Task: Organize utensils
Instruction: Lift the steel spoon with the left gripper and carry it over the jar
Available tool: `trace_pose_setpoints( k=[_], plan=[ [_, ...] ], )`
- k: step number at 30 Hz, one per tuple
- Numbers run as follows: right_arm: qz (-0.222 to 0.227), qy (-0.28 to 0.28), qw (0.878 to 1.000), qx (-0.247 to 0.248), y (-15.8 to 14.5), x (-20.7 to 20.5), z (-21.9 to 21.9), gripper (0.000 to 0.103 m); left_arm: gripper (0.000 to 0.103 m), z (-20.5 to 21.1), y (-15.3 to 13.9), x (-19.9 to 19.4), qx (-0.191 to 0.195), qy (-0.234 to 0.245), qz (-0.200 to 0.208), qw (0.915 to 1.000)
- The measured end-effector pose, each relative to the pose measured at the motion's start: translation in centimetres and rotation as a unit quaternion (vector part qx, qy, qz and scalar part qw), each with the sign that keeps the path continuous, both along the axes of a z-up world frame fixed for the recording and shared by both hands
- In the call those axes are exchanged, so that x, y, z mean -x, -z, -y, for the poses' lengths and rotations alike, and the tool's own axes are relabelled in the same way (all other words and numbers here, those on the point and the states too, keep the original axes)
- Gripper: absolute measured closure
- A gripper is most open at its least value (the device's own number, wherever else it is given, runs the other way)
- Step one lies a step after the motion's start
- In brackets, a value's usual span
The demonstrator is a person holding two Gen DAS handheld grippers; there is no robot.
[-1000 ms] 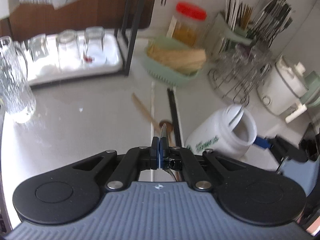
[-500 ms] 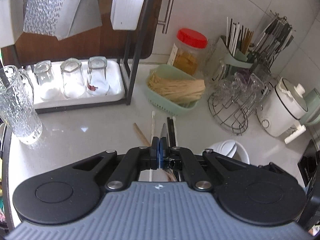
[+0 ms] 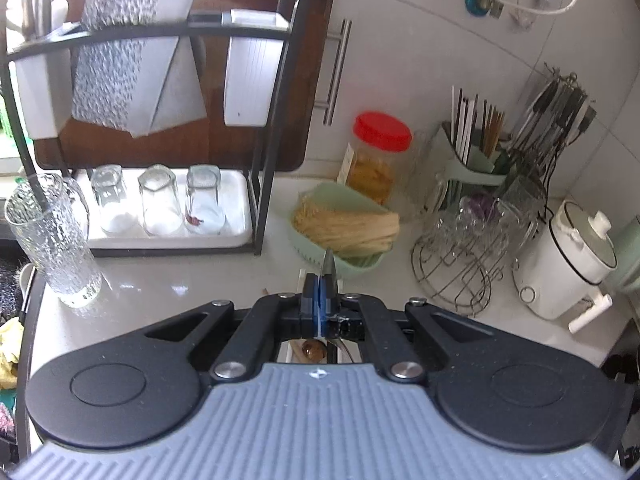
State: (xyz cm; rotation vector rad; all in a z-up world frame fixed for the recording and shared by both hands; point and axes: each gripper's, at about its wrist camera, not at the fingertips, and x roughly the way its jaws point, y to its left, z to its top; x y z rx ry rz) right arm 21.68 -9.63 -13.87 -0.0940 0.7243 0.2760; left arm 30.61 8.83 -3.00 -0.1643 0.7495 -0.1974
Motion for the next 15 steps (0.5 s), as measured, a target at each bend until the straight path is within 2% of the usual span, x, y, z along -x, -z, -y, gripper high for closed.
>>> trace_pose_setpoints(
  k=[5, 11, 15],
  plan=[
    [0.0, -0.009, 1.0, 0.002, 0.0, 0.0, 0.1, 0.019, 0.102, 0.8, -1.5, 1.4, 0.005, -0.017, 0.025, 0.9995],
    [0.008, -0.022, 1.0, -0.001, 0.1, 0.3, 0.5, 0.019, 0.102, 2.1, -3.4, 3.2, -0.014, -0.025, 0.063, 0.9976],
    [0.008, -0.017, 1.0, -0.004, 0.1, 0.4, 0.4, 0.019, 0.102, 2.5, -4.6, 3.6, -0.013, -0.025, 0.075, 0.9968]
  ],
)
